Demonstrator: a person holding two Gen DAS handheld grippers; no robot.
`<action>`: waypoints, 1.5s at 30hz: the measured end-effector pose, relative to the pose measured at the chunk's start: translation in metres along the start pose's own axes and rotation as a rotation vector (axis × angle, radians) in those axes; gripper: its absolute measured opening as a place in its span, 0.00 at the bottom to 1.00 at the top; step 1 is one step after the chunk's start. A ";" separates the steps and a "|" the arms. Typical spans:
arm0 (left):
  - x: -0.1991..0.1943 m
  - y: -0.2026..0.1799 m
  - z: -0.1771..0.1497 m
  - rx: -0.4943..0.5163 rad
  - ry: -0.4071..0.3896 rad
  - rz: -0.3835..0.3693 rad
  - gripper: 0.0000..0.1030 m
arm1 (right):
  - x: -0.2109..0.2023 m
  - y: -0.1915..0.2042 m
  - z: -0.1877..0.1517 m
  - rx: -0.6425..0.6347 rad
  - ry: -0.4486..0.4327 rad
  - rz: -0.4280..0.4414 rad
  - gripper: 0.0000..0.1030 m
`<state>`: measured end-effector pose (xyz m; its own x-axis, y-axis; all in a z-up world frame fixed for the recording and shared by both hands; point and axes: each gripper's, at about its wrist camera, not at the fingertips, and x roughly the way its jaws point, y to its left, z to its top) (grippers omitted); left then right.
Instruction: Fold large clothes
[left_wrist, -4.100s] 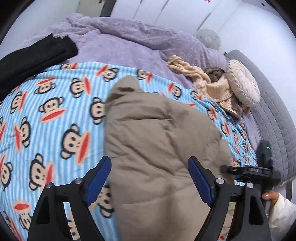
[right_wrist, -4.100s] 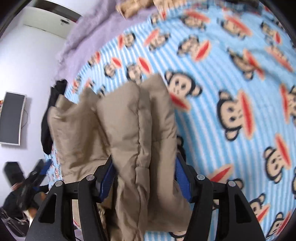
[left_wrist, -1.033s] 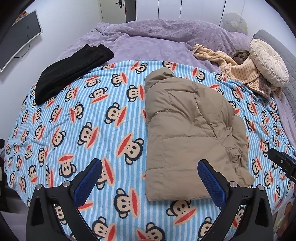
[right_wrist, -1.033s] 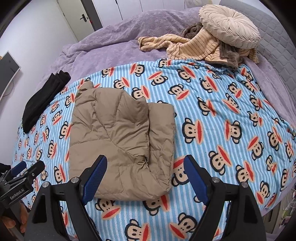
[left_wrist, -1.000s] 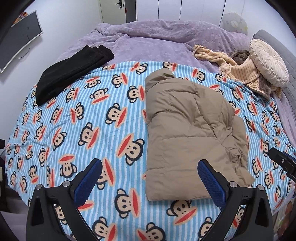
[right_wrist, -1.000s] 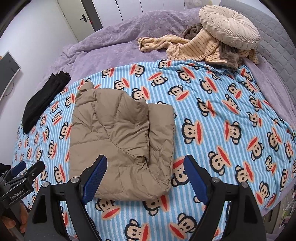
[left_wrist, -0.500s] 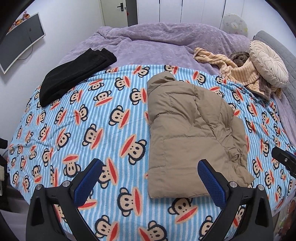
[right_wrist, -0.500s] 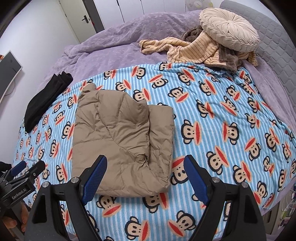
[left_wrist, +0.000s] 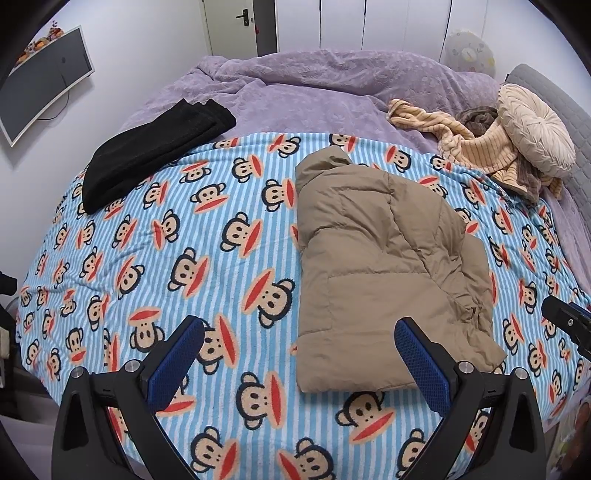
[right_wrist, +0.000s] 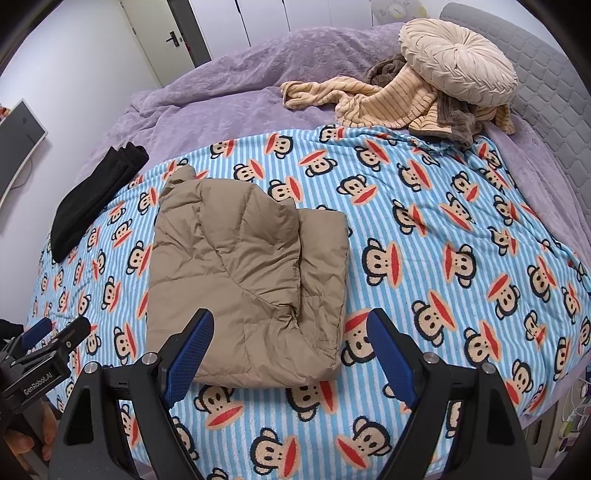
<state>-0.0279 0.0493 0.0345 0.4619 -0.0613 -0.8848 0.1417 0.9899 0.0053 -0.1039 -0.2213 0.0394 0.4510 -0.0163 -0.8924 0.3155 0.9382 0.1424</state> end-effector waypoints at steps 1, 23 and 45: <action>0.000 0.000 0.000 0.002 0.001 0.002 1.00 | 0.001 0.000 0.000 0.000 0.001 0.001 0.84; -0.008 -0.003 0.000 -0.002 -0.007 0.005 1.00 | -0.001 0.001 -0.001 0.001 -0.001 0.001 0.84; -0.008 -0.005 0.001 -0.008 -0.006 0.004 1.00 | -0.003 0.003 -0.004 0.004 -0.002 0.003 0.84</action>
<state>-0.0313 0.0448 0.0424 0.4679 -0.0581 -0.8818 0.1329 0.9911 0.0053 -0.1072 -0.2174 0.0407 0.4537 -0.0142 -0.8910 0.3173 0.9369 0.1466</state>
